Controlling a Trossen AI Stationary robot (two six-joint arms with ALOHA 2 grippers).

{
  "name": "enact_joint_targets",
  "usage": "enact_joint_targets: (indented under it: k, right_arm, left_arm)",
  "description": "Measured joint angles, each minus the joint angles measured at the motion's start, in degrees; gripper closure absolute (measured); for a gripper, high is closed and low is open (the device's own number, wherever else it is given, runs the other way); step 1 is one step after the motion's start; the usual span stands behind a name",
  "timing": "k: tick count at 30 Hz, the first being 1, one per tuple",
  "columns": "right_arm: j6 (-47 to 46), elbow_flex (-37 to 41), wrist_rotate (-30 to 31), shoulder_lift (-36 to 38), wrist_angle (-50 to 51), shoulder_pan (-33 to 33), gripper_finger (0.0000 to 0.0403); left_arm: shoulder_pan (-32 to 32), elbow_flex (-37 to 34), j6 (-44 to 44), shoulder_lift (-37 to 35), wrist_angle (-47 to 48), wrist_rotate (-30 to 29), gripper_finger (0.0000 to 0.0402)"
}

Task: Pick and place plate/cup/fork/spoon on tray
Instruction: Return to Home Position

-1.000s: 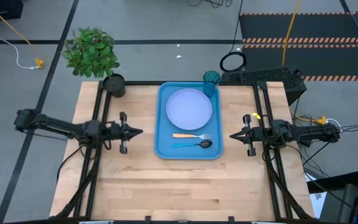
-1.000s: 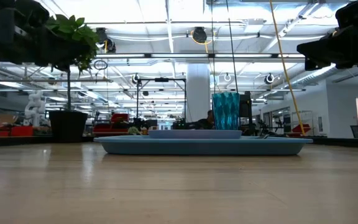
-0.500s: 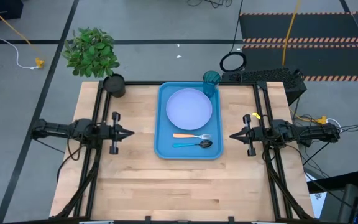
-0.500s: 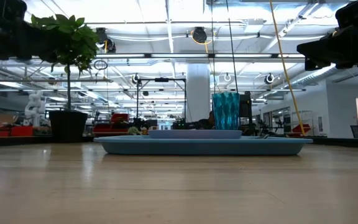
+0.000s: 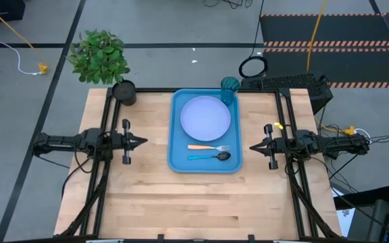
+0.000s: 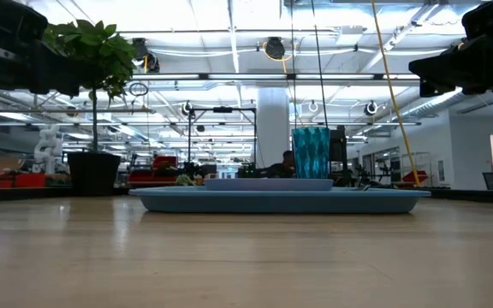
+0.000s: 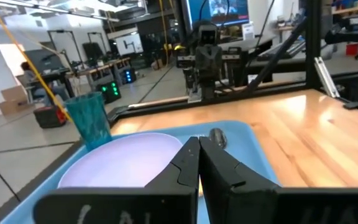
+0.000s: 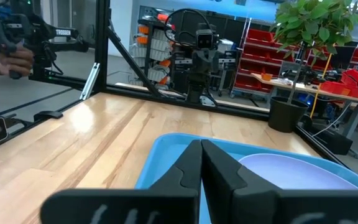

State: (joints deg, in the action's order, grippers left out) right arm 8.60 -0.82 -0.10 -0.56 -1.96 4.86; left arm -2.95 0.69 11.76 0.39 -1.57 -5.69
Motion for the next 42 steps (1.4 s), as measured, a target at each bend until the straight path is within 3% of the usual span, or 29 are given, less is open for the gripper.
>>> enact_joint_targets:
  k: [7, 18, 42]
  right_arm:
    - [0.0, 0.0, 0.0, 0.0, 0.0, 0.0, 0.0403]
    - [0.0, 0.0, 0.0, 0.0, 0.0, 0.0, 0.0403]
    - [0.0, 0.0, 0.0, 0.0, 0.0, 0.0, 0.0403]
  left_arm:
    - [0.5, 0.0, 0.1, 0.0, -0.2, -0.2, 0.0398]
    - [0.5, 0.0, 0.0, 0.0, -0.3, -0.3, 0.0366]
    - [0.5, -0.1, 0.0, 0.0, -0.4, -0.3, 0.0364]
